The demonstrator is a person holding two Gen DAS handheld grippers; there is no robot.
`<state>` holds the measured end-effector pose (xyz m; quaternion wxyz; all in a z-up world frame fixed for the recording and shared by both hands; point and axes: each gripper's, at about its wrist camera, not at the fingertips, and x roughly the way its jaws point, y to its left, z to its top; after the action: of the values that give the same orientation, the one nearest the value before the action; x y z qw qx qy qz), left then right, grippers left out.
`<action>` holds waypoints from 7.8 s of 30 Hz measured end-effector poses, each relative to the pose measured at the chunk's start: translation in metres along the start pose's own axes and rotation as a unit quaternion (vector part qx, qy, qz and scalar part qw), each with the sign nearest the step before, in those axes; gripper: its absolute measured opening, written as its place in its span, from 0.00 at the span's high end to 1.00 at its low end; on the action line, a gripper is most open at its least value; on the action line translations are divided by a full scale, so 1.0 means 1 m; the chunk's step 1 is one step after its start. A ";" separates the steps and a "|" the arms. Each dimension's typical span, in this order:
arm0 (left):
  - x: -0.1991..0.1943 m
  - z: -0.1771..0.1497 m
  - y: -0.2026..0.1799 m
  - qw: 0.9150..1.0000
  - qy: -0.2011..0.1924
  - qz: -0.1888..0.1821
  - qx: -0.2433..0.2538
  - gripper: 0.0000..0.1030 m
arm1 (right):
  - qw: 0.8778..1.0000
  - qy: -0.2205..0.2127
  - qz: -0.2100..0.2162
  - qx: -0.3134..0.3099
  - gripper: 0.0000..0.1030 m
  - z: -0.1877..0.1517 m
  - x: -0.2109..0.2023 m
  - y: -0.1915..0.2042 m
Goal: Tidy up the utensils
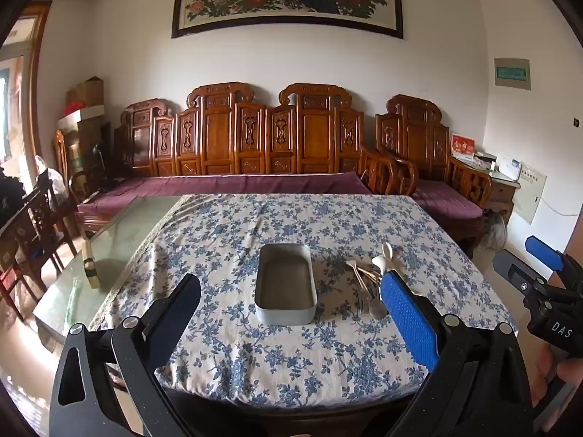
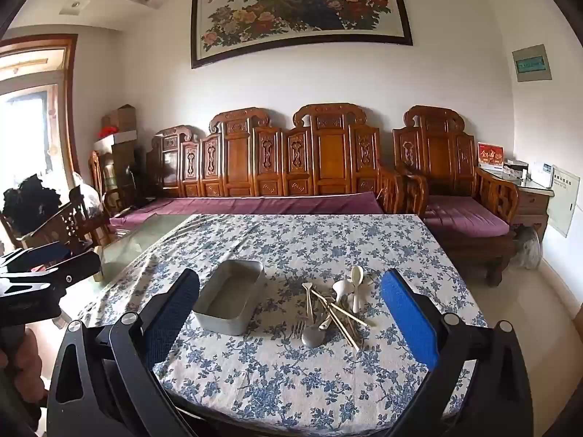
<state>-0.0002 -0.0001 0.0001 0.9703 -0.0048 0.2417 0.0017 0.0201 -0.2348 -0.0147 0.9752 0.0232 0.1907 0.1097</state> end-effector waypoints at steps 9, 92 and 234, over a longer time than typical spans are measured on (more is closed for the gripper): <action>0.000 0.000 0.000 1.000 0.001 0.001 0.001 0.07 | 1.000 -0.002 0.000 -0.001 0.02 0.000 0.000 0.000; 0.006 0.002 -0.010 1.000 0.010 -0.004 0.013 0.07 | 1.000 0.005 0.000 0.003 0.02 -0.003 0.000 -0.005; 0.298 -0.020 -0.003 0.969 0.198 -0.139 0.042 0.97 | 0.964 0.258 0.049 -0.039 0.89 -0.051 0.344 -0.083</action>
<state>0.2534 -0.0028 -0.1569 0.8933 0.0019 0.4254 -0.1448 0.3282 -0.2387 -0.1950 0.8865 -0.0343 0.4303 0.1664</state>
